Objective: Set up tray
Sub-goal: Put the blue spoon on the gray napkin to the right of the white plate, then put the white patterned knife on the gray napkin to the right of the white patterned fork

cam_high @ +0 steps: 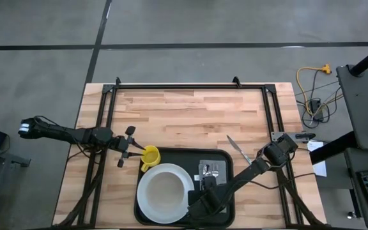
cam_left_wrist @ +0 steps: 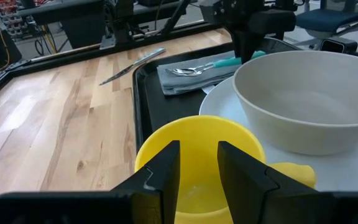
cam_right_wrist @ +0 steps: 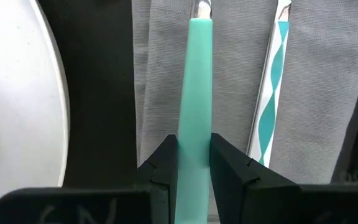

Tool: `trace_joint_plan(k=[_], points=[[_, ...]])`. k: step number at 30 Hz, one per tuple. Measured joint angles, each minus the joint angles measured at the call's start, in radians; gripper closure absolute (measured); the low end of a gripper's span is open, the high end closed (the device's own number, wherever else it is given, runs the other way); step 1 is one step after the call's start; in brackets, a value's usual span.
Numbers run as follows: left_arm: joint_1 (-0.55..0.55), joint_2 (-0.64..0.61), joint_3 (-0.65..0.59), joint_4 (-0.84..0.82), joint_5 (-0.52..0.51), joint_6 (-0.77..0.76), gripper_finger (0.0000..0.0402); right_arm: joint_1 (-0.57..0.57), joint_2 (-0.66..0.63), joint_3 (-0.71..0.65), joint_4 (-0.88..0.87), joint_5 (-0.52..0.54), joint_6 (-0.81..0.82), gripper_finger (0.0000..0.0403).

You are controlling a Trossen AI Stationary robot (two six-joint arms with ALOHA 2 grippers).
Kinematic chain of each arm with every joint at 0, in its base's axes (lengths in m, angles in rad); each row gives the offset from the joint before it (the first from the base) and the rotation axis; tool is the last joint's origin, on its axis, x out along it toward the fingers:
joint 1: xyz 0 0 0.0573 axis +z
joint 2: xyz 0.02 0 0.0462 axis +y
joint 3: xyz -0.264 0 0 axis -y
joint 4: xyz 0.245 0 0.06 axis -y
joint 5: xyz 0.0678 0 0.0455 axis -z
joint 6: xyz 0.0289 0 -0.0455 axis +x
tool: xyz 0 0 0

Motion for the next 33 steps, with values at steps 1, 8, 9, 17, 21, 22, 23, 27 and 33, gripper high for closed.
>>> trace_joint_plan(k=[1,8,9,17,21,22,23,27,33], points=[[0.000,0.000,0.000,0.000,0.000,0.000,0.0307,0.000,0.000,0.000,0.000,-0.002,0.000,0.0348],[0.000,0.000,0.000,0.000,0.000,0.000,0.0307,0.001,0.000,-0.004,0.001,-0.016,0.010,0.0347],[0.000,0.000,0.000,0.000,0.000,0.000,0.0307,0.001,0.000,-0.004,0.001,-0.016,0.010,0.0345],[0.000,0.000,0.000,0.000,0.000,0.000,0.0307,0.001,0.000,-0.004,0.001,-0.016,0.010,0.0305],[0.000,0.000,0.000,0.000,0.000,0.000,0.0307,0.001,0.000,-0.004,0.001,-0.016,0.010,0.0301],[0.000,0.000,0.000,0.000,0.000,0.000,0.0307,0.001,0.000,-0.004,0.000,-0.016,0.010,0.0302],[0.000,0.000,0.000,0.000,0.000,0.000,0.0307,0.001,0.000,-0.004,0.000,-0.016,0.008,0.0303],[0.000,0.000,0.001,0.000,0.000,0.000,0.0307,0.000,0.000,-0.004,-0.002,-0.016,-0.017,0.0312],[0.000,0.000,0.000,0.000,0.000,0.000,0.0307,-0.009,-0.004,0.013,-0.003,-0.048,-0.091,0.0327]])
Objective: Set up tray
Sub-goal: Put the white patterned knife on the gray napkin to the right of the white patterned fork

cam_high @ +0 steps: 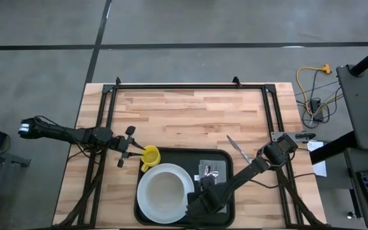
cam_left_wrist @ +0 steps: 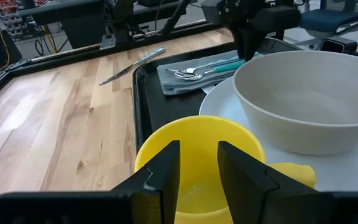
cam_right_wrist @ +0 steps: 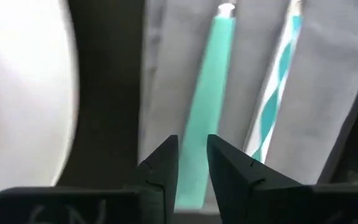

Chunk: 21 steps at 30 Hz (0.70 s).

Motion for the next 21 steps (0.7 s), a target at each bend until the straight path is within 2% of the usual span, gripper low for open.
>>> trace_joint_plan(k=[7,16,21], points=[[0.000,0.000,0.000,0.000,0.000,0.000,0.0307,-0.020,-0.002,0.076,-0.049,-0.016,-0.139,0.0335],[0.000,0.000,0.000,0.000,0.000,0.000,0.0307,-0.061,-0.004,0.174,-0.106,-0.017,-0.291,0.0322],[0.000,0.000,0.001,0.000,0.000,0.000,0.0307,-0.100,-0.004,0.190,-0.108,0.131,-0.490,0.0316]])
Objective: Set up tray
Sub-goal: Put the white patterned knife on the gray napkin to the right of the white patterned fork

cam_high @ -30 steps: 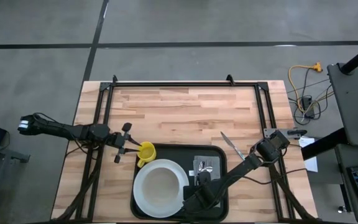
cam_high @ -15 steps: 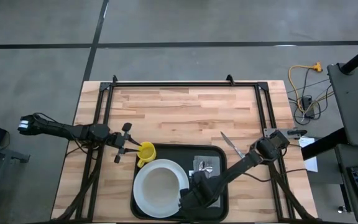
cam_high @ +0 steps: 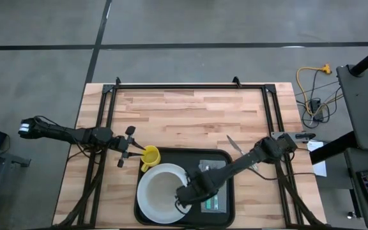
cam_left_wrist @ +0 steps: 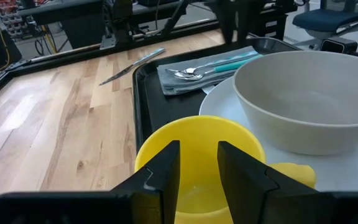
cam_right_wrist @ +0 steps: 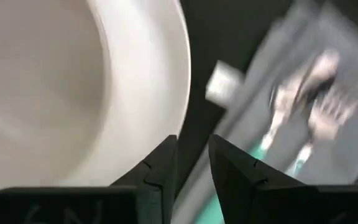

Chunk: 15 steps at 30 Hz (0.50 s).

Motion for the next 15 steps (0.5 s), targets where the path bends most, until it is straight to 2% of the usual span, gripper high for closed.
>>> trace_joint_plan(k=[2,6,15], points=[[0.000,0.000,-0.001,0.000,0.000,0.000,0.0307,-0.021,0.000,0.007,-0.003,0.052,-0.062,0.0316],[0.000,0.000,-0.001,0.000,0.000,0.000,0.0307,-0.081,-0.003,0.015,-0.036,0.059,-0.149,0.0322],[0.000,0.000,0.000,0.000,0.000,0.000,0.0307,-0.159,-0.014,0.008,-0.171,0.120,-0.215,0.0335]])
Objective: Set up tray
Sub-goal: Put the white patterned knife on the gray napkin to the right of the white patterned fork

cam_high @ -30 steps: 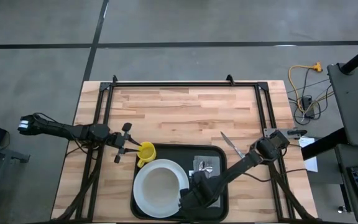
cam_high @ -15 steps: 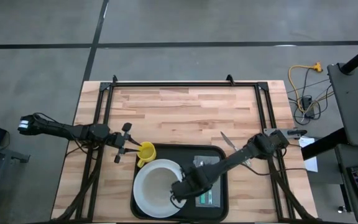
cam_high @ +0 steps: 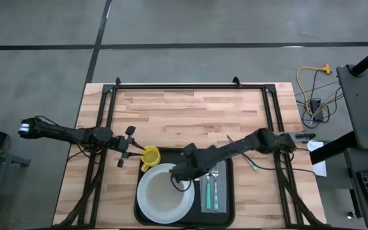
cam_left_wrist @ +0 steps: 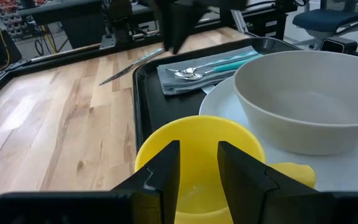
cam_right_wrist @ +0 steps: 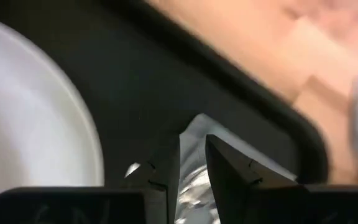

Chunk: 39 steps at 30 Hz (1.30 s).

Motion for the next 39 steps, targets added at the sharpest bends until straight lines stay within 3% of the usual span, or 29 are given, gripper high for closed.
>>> trace_joint_plan(k=[5,11,21,30,39], points=[[0.000,0.000,0.000,0.000,0.000,0.000,0.0307,-0.002,-0.010,-0.005,-0.115,0.058,0.002,0.0330],[0.000,0.000,0.000,0.000,0.000,0.000,0.0307,-0.003,-0.065,-0.071,-0.120,0.132,-0.052,0.0321],[0.000,0.011,0.000,0.000,0.000,0.000,0.0307,-0.003,-0.239,-0.368,-0.113,0.228,-0.066,0.0333],[0.000,0.011,0.000,0.000,0.000,0.000,0.0307,-0.003,-0.486,-0.727,0.111,0.228,-0.101,0.0327],[0.000,0.018,0.000,0.000,0.000,0.000,0.0307,-0.003,-0.709,-0.961,0.339,0.222,-0.183,0.0317]])
